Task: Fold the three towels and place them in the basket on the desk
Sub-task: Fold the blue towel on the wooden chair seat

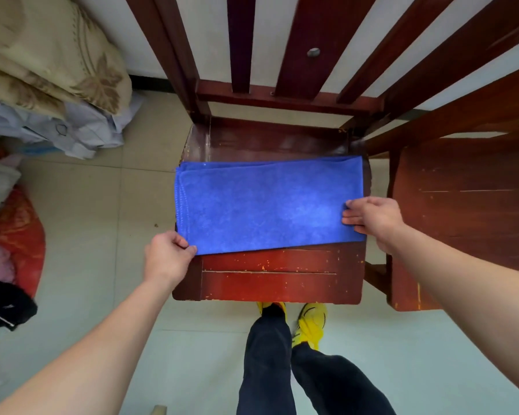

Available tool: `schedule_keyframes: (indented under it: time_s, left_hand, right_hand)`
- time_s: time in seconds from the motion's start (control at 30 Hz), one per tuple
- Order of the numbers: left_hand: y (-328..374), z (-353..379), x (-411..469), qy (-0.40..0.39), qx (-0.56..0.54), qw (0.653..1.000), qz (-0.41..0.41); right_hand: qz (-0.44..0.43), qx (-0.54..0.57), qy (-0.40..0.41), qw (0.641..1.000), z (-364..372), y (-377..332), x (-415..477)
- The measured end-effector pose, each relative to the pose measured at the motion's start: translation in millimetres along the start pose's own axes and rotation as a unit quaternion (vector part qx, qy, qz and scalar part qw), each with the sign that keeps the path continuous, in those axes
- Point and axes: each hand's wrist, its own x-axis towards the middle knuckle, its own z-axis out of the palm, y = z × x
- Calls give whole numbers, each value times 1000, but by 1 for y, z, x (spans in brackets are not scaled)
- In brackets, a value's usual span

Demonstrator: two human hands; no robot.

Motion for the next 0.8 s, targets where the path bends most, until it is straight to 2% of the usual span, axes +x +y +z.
schedule_keyframes:
  time_s: [0.07,0.13,0.23,0.3,0.37,0.47,0.63,0.8]
  left_hand:
    - [13,-1,-14,56,79,993,70]
    - [37,8,-27,82,149,966,194]
    - [81,37,-39,34,222,893,391]
    - [106,60,-38,-16,306,839,451]
    - [122,76,-29,-31,389,810,437]
    - [123,89,-15,-9,455,796,398]
    - [123,91,-11,6,477,795,375]
    - [133,120,-35,2,489,792,366]
  right_hand:
    - [-18,-63,74,995,-18,11,3]
    - [-55,-117,126,984,-25,10,3]
    - [-95,-128,115,980,-16,6,5]
    - [-93,-141,94,981,-9,6,10]
    - [-95,-176,82,976,-3,9,16]
    - [-103,-175,57,978,-1,12,23]
    - [-95,-26,-9,995,-10,23,35]
    - [-100,42,-30,994,-43,25,34]
